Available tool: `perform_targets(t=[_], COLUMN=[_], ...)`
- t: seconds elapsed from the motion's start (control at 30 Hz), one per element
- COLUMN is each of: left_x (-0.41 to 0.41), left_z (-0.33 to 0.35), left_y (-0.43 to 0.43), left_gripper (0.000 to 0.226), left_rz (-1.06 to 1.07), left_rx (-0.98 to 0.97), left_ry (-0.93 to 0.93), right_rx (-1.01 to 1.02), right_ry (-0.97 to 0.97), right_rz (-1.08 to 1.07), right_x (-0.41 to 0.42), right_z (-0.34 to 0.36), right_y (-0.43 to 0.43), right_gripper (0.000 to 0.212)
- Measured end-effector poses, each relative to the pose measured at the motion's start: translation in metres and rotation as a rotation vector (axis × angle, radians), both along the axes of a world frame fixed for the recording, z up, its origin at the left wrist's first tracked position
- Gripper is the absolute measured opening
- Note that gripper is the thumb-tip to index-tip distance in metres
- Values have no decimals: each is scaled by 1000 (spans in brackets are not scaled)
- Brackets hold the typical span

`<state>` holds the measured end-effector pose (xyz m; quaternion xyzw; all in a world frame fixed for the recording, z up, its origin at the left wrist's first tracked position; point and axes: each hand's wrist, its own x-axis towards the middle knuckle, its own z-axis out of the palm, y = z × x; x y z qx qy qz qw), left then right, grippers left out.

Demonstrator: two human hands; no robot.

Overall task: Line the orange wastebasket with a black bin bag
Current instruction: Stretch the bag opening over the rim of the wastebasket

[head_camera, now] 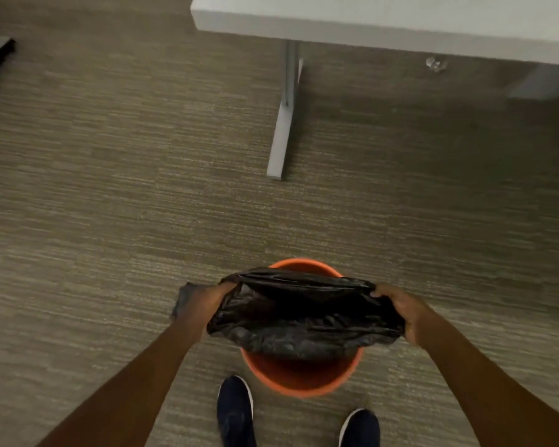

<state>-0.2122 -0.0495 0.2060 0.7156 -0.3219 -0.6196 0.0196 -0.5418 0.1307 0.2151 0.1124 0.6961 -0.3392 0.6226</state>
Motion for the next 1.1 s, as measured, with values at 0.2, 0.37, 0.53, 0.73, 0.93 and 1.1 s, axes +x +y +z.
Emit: perform_targets(t=[0.2,0.37,0.53,0.73,0.93,1.1], left_x=[-25,-38,-54,-58,-31,-8], left_z=[-40,-68,-94,-111,-119,-117], left_y=[-13,-24,-39,-39,-18,-2], left_gripper=[28,49,40,43,25,34], left_rz=[38,49,108,54,-79,-1], left_rx=[-26,58,129,136,263,205], left_ry=[-74,-66,1,-36,-144,-35], right_rx=[6,27,81,197,217,140], right_ry=[145,290,399,405,215,139], right_rz=[-12,-14,-59,54,91,0], right_x=[-7,-14,-13,-14,-7,1], right_z=[-49,-80,-109,-137,-141,-126], right_y=[-15,-33,-54,-61,-29,-3], right_gripper=[38,49,47,60,46,53])
